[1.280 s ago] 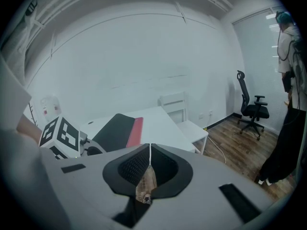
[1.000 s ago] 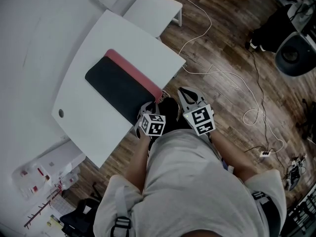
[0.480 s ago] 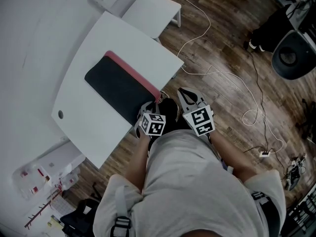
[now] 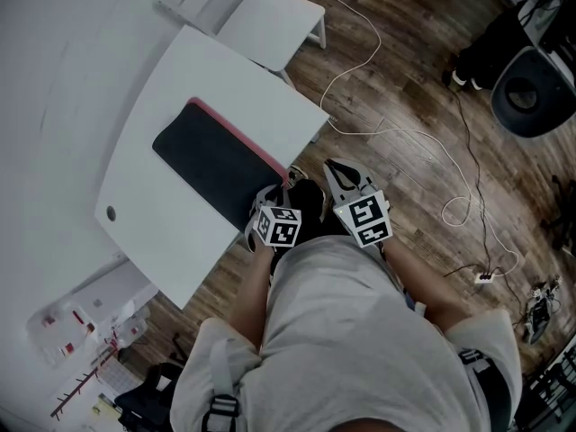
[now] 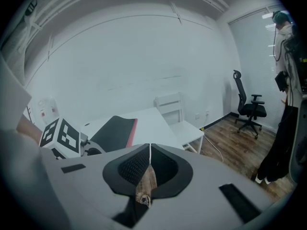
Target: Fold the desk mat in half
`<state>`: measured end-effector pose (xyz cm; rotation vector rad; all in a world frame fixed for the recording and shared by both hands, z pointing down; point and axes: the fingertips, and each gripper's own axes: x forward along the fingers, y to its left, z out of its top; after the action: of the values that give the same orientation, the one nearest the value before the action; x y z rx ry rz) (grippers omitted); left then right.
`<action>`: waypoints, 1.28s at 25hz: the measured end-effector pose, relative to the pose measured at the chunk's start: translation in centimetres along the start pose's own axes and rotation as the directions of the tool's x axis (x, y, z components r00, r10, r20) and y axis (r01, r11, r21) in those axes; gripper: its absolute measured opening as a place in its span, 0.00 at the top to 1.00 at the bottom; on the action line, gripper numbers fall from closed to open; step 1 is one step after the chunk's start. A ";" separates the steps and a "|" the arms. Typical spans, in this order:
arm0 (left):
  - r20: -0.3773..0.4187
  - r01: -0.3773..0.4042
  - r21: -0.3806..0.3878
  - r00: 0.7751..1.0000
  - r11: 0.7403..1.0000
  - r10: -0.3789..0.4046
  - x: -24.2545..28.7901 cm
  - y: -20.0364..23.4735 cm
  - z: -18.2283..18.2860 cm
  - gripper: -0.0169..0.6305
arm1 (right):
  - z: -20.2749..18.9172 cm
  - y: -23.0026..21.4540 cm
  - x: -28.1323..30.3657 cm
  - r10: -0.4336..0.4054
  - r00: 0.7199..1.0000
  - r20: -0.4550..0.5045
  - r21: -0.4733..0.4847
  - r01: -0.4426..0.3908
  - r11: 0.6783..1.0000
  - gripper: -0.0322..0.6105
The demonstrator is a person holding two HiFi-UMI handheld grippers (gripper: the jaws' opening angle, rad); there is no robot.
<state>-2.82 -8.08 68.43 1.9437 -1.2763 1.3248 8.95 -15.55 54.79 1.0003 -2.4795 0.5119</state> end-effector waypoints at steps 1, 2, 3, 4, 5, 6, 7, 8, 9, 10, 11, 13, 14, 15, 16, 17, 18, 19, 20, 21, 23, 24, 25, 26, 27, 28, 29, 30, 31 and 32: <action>-0.002 -0.001 0.000 1.000 1.000 0.001 0.0 0.0 0.1 0.93 | 0.0 -0.1 -0.1 0.000 1.000 0.000 0.001 0.000 1.000 0.89; -0.004 -0.001 0.000 1.000 1.000 0.001 0.0 -0.1 0.2 0.93 | 0.0 -0.3 -0.1 0.000 1.000 0.000 0.002 0.000 1.000 0.89; -0.007 -0.001 0.000 1.000 1.000 0.001 0.1 -0.2 0.2 0.93 | 0.0 -0.4 -0.1 0.001 1.000 0.000 0.003 -0.001 1.000 0.89; -0.011 -0.001 0.000 1.000 1.000 0.001 0.1 -0.2 0.3 0.93 | 0.0 -0.5 -0.2 0.002 1.000 0.000 0.004 -0.002 1.000 0.89; -0.015 0.000 0.000 1.000 1.000 0.000 0.2 -0.3 0.3 0.93 | 0.1 -0.6 -0.2 0.002 1.000 0.001 0.006 -0.002 1.000 0.89; -0.019 0.000 0.000 1.000 1.000 0.000 0.2 -0.3 0.3 0.93 | 0.2 -0.8 -0.3 0.001 1.000 0.002 0.007 -0.001 1.000 0.89; -0.022 0.002 -0.002 1.000 1.000 -0.002 0.2 -0.4 0.3 0.93 | 0.3 -0.9 -0.4 0.000 1.000 0.005 0.009 0.000 1.000 0.89; -0.025 0.003 -0.004 1.000 1.000 -0.004 0.1 -0.5 0.4 0.93 | 0.4 -1.0 -0.6 -0.002 1.000 0.007 0.010 0.002 1.000 0.89; -0.026 0.005 -0.006 1.000 1.000 -0.005 0.1 -0.6 0.4 0.93 | 0.5 -1.2 -0.8 -0.004 1.000 0.009 0.012 0.004 1.000 0.89; -0.027 0.006 -0.007 1.000 1.000 -0.007 0.1 -0.7 0.5 0.93 | 0.5 -1.4 -1.0 -0.007 1.000 0.011 0.014 0.007 1.000 0.89; -0.028 0.007 -0.006 1.000 1.000 -0.007 0.1 -0.7 0.6 0.93 | 0.5 -1.6 -1.2 -0.011 1.000 0.012 0.018 0.010 1.000 0.89; -0.031 0.006 0.000 1.000 1.000 -0.006 0.3 -0.7 0.8 0.93 | 0.3 -2.0 -1.3 -0.019 1.000 0.011 0.028 0.019 0.999 0.89; -0.031 0.004 0.003 1.000 1.000 -0.004 0.4 -0.6 0.9 0.93 | 0.2 -2.2 -1.3 -0.024 1.000 0.010 0.033 0.023 0.999 0.89; -0.033 0.003 0.005 0.999 1.000 -0.003 0.5 -0.6 1.0 0.93 | 0.1 -2.5 -1.4 -0.029 1.000 0.008 0.038 0.028 0.999 0.89; -0.035 0.003 0.006 0.999 1.000 -0.003 0.6 -0.6 1.1 0.93 | 0.0 -2.7 -1.5 -0.033 0.999 0.005 0.043 0.032 0.999 0.89; -0.039 0.005 0.006 0.999 1.000 -0.004 0.7 -0.7 1.1 0.93 | -0.2 -2.8 -1.6 -0.036 0.999 0.002 0.048 0.035 0.998 0.89; -0.043 0.007 0.006 0.999 1.000 -0.007 0.8 -0.8 1.1 0.93 | -0.3 -2.9 -1.8 -0.038 0.999 0.000 0.052 0.038 0.998 0.89; -0.048 0.011 0.008 0.999 1.000 -0.010 0.8 -0.9 1.1 0.93 | -0.3 -3.1 -2.0 -0.041 0.999 -0.001 0.056 0.041 0.998 0.89; -0.052 0.015 0.010 0.999 1.000 -0.014 0.8 -1.0 1.1 0.93 | -0.3 -3.2 -2.1 -0.044 0.999 -0.002 0.059 0.044 0.997 0.89; -0.055 0.019 0.011 0.998 1.000 -0.019 0.9 -1.0 1.2 0.93 | -0.2 -3.3 -2.3 -0.047 0.999 -0.002 0.061 0.047 0.997 0.89; -0.059 0.029 0.011 0.998 1.000 -0.028 1.0 -1.1 1.3 0.93 | 0.1 -3.4 -2.3 -0.053 0.999 -0.002 0.061 0.053 0.997 0.89; -0.059 0.034 0.013 0.998 0.999 -0.033 1.0 -1.1 1.3 0.93 | 0.3 -3.5 -2.3 -0.057 0.998 -0.001 0.060 0.057 0.997 0.89; -0.058 0.039 0.017 0.998 0.999 -0.038 1.0 -1.2 1.3 0.93 | 0.4 -3.6 -2.2 -0.062 0.998 -0.002 0.060 0.062 0.996 0.89; -0.057 0.045 0.022 0.997 0.999 -0.044 1.0 -1.3 1.3 0.93 | 0.4 -3.7 -2.1 -0.068 0.998 -0.004 0.061 0.068 0.996 0.89; -0.056 0.053 0.027 0.997 0.998 -0.051 1.0 -1.5 1.3 0.93 | 0.5 -3.8 -2.1 -0.074 0.997 -0.006 0.065 0.074 0.995 0.89; -0.055 0.062 0.030 0.997 0.998 -0.060 1.0 -1.6 1.3 0.93 | 0.5 -3.8 -2.1 -0.078 0.997 -0.010 0.067 0.078 0.995 0.89; -0.053 0.072 0.032 0.996 0.997 -0.070 1.0 -1.6 1.3 0.93 | 0.6 -3.7 -1.9 -0.079 0.997 -0.013 0.067 0.080 0.995 0.89; -0.049 0.080 0.033 0.996 0.996 -0.078 1.0 -1.6 1.4 0.93 | 0.7 -3.5 -1.7 -0.078 0.997 -0.018 0.063 0.079 0.995 0.89; -0.044 0.088 0.031 0.995 0.996 -0.087 0.9 -1.5 1.4 0.93 | 0.8 -3.3 -1.3 -0.076 0.997 -0.025 0.056 0.077 0.995 0.89; -0.038 0.097 0.030 0.995 0.995 -0.096 0.9 -1.5 1.4 0.93 | 0.8 -2.9 -0.9 -0.072 0.997 -0.034 0.050 0.074 0.996 0.89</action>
<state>-0.77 -8.86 68.81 1.9672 -1.1355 1.3341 11.44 -17.37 54.16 1.0899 -2.4030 0.5657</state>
